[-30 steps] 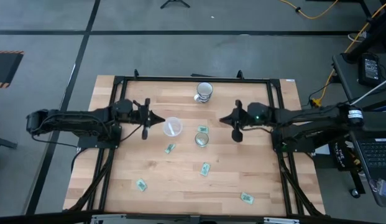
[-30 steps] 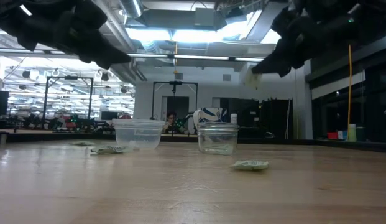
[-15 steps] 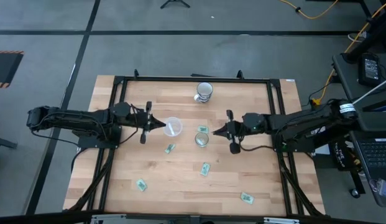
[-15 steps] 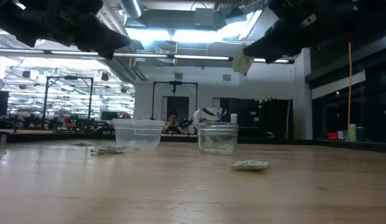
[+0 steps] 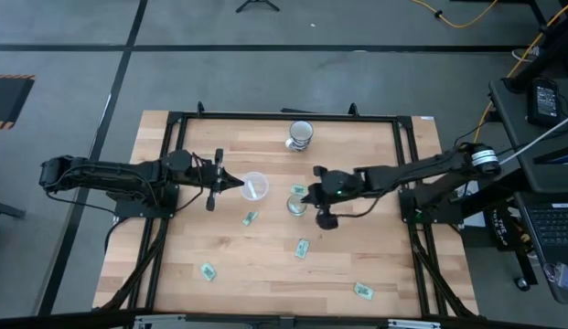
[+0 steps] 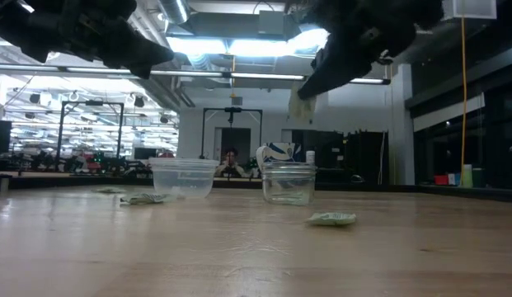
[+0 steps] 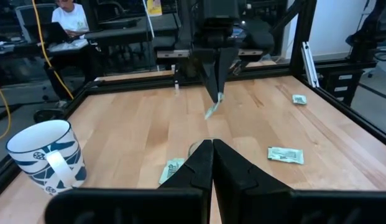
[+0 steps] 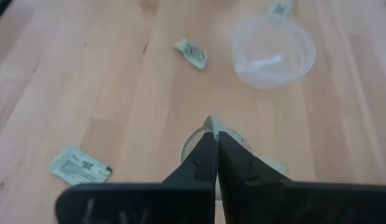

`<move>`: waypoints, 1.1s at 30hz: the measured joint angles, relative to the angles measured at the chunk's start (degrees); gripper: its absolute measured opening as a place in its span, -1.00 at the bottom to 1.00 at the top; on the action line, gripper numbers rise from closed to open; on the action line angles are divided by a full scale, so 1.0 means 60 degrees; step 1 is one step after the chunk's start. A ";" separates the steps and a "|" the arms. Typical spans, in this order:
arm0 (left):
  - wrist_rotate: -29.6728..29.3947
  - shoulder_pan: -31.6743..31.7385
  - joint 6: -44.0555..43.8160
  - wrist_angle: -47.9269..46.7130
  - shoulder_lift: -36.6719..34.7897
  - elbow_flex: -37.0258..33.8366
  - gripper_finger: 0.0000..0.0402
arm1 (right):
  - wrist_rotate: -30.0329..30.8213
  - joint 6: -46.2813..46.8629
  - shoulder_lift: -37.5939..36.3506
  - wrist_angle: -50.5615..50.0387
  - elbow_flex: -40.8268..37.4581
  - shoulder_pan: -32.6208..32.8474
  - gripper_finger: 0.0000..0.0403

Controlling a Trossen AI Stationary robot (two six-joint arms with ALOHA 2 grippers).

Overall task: Pick and place Stevia / Truvia into bins
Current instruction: Put the stevia packet into the transparent container

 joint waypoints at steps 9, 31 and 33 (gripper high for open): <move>-0.0004 0.0000 -0.0109 -0.0004 0.0000 0.0000 -0.98 | -0.0579 0.0250 0.1239 -0.0801 0.1187 0.0000 -1.00; -0.0029 0.0000 -0.0106 -0.0004 0.0000 -0.0011 -0.98 | -0.0535 0.0522 0.2383 -0.0448 0.1197 -0.0228 -1.00; -0.0029 0.0000 -0.0106 -0.0007 0.0000 -0.0011 -0.98 | -0.0500 0.0489 0.2383 -0.0453 0.1197 -0.0251 -1.00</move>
